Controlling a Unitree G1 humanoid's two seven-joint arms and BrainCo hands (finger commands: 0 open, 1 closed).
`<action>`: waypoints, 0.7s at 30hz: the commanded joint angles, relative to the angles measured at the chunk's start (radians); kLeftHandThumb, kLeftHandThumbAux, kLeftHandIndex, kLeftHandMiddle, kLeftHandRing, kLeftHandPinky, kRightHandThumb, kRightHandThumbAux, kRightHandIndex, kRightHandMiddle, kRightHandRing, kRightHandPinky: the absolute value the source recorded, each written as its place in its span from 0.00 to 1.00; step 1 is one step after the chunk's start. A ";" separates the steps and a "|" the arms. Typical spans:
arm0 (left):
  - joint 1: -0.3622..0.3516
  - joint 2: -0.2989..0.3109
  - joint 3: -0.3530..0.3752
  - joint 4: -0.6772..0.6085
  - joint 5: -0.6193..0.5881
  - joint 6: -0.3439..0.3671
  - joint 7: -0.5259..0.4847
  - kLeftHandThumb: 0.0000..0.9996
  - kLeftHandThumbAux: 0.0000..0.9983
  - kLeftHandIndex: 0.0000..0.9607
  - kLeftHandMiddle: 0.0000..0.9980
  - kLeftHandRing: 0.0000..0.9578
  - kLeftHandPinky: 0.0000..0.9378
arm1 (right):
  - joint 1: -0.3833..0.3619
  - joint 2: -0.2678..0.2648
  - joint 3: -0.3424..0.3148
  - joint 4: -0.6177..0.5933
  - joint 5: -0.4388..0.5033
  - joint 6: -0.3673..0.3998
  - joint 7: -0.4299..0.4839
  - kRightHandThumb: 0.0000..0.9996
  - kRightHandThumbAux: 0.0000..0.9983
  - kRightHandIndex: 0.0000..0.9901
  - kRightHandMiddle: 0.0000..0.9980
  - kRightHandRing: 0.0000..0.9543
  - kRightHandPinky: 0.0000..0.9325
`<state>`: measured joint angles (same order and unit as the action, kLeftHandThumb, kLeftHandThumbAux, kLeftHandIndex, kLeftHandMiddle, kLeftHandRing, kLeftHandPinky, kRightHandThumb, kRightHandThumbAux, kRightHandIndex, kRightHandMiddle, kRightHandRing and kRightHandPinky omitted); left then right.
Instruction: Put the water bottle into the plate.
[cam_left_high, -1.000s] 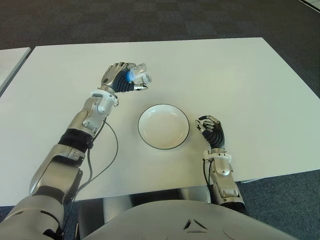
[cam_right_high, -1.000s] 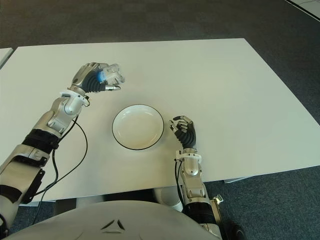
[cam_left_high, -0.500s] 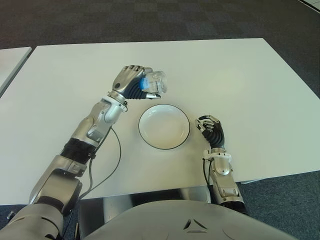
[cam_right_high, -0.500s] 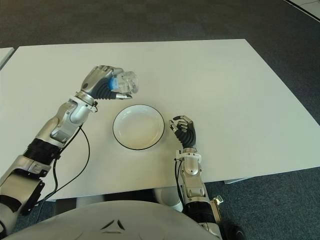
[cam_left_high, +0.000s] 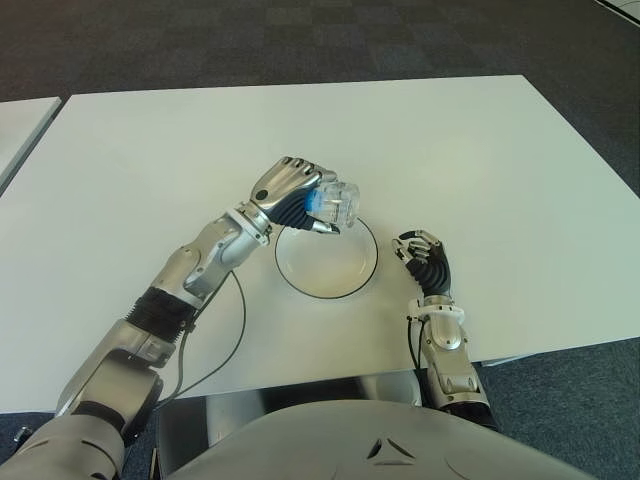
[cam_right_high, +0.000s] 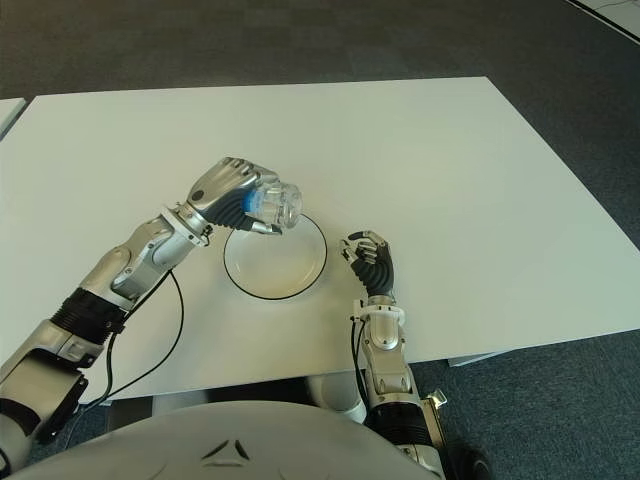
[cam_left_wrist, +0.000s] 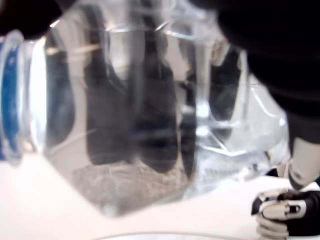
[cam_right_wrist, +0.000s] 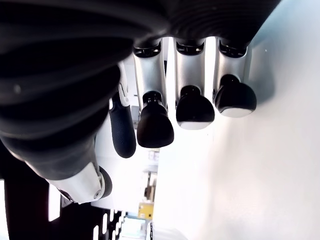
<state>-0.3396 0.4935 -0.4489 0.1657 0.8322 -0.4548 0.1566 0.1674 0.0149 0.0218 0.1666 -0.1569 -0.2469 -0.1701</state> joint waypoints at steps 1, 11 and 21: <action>-0.023 0.000 -0.067 0.088 0.090 -0.039 0.026 0.71 0.70 0.46 0.87 0.89 0.93 | -0.002 0.001 0.005 0.002 -0.010 0.024 -0.003 0.71 0.73 0.44 0.85 0.90 0.92; -0.140 -0.031 -0.180 0.386 0.215 -0.076 0.114 0.71 0.70 0.46 0.87 0.90 0.93 | -0.002 0.004 0.005 -0.001 -0.002 0.024 0.002 0.71 0.73 0.44 0.84 0.89 0.91; -0.190 -0.066 -0.250 0.533 0.237 -0.091 0.187 0.71 0.70 0.46 0.87 0.89 0.93 | 0.003 0.006 0.005 -0.001 0.003 -0.003 0.003 0.71 0.73 0.44 0.83 0.88 0.90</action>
<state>-0.5260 0.4415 -0.6646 0.6532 1.0415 -0.5456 0.3322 0.1648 0.0180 0.0227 0.1614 -0.1567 -0.2416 -0.1679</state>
